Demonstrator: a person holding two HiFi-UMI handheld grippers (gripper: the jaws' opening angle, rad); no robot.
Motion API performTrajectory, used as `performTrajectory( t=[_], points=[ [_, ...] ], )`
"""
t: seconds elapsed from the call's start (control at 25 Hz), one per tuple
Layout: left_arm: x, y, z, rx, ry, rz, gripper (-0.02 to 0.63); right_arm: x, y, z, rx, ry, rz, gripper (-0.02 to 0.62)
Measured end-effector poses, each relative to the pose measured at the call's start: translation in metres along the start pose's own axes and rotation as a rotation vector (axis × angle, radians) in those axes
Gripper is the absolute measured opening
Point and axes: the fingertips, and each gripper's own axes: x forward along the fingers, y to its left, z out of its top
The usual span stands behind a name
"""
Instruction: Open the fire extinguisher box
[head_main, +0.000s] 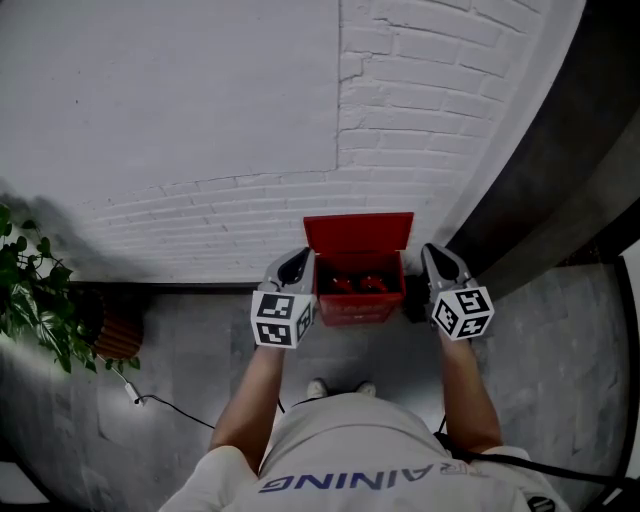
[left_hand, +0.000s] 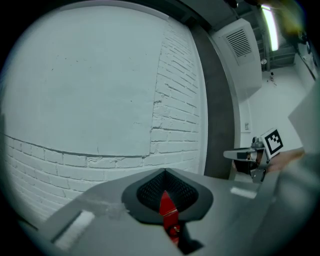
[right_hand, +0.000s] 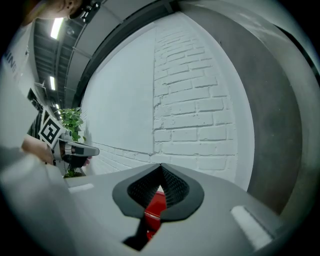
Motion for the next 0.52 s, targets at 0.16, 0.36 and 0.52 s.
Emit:
performTrajectory(
  t=[0.16,0.36,0.52],
  points=[
    [-0.0023,-0.0001,-0.0012,-0.004,0.0,-0.001,0.006,-0.002,0.0031,-0.0013,0.0,0.002,0.0,0.006],
    [-0.0045,-0.0026,-0.0044,-0.006,0.004,-0.008,0.006,-0.0061,0.006,-0.0062,0.0,0.013,-0.003,0.006],
    [-0.0074,-0.0033,-0.006,-0.007,0.006,-0.008,0.006,-0.009,0.0077,-0.0086,0.0,0.017,-0.004,0.006]
  ],
)
